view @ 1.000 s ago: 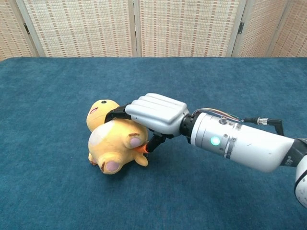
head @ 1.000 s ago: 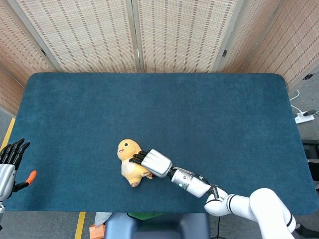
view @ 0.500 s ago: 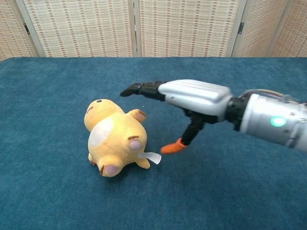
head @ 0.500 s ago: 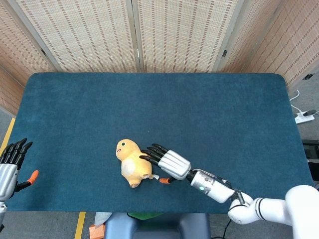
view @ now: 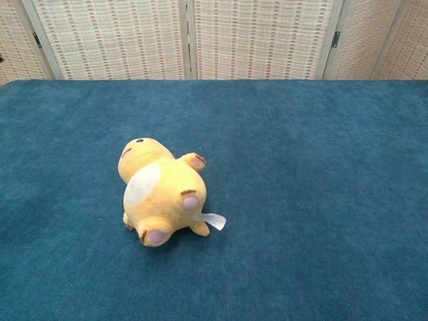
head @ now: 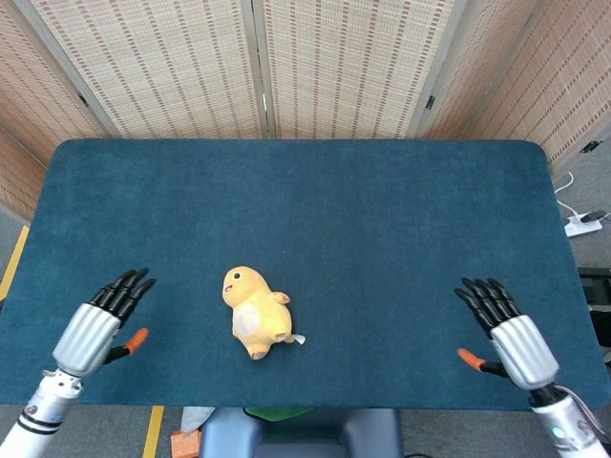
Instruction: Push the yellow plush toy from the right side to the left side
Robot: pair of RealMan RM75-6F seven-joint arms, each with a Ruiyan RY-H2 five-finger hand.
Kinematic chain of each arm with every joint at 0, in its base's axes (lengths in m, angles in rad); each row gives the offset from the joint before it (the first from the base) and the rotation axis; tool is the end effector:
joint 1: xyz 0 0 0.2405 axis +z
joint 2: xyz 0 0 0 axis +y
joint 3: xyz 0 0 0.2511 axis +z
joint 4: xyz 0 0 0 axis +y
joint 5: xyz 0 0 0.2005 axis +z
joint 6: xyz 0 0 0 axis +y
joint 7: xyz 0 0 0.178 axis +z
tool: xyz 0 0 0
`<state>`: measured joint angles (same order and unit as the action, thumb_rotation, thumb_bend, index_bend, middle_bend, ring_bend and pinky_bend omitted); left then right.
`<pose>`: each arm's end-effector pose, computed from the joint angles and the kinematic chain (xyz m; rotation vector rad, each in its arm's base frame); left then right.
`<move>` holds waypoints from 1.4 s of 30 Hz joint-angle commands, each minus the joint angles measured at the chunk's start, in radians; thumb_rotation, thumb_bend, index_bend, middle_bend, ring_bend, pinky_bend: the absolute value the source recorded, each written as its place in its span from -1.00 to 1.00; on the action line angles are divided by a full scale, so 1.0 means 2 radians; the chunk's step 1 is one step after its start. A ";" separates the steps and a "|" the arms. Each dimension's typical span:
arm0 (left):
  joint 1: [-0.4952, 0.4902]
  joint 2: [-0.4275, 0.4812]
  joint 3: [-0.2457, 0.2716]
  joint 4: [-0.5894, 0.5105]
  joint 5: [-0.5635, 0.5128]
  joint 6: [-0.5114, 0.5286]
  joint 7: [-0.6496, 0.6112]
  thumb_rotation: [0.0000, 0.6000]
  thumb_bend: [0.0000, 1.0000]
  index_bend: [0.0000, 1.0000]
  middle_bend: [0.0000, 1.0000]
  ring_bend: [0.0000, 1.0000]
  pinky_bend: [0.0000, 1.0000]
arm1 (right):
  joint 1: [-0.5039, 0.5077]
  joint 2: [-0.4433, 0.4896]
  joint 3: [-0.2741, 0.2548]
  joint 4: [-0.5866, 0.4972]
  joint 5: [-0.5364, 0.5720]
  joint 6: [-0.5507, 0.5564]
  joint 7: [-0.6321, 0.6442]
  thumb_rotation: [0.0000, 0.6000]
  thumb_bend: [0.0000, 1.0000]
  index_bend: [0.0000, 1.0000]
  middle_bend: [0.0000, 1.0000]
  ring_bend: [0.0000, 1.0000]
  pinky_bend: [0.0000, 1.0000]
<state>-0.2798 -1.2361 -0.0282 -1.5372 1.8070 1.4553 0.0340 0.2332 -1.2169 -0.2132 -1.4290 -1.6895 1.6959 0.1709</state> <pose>-0.2166 0.2475 0.1066 -1.7797 -0.6490 -1.1694 -0.2741 -0.2022 0.1297 1.6581 -0.8532 1.1562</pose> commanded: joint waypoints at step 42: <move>-0.174 -0.235 -0.006 0.075 -0.101 -0.216 0.101 1.00 -0.47 -0.29 -0.18 -0.33 0.37 | -0.121 -0.012 0.049 0.187 0.012 0.029 0.207 1.00 -0.71 -1.00 -1.00 -1.00 -1.00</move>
<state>-0.6318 -1.6948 -0.0496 -1.4016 1.5960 1.0105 0.2435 -0.0082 -1.2400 -0.1150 -1.0546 -1.6652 1.7554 0.5839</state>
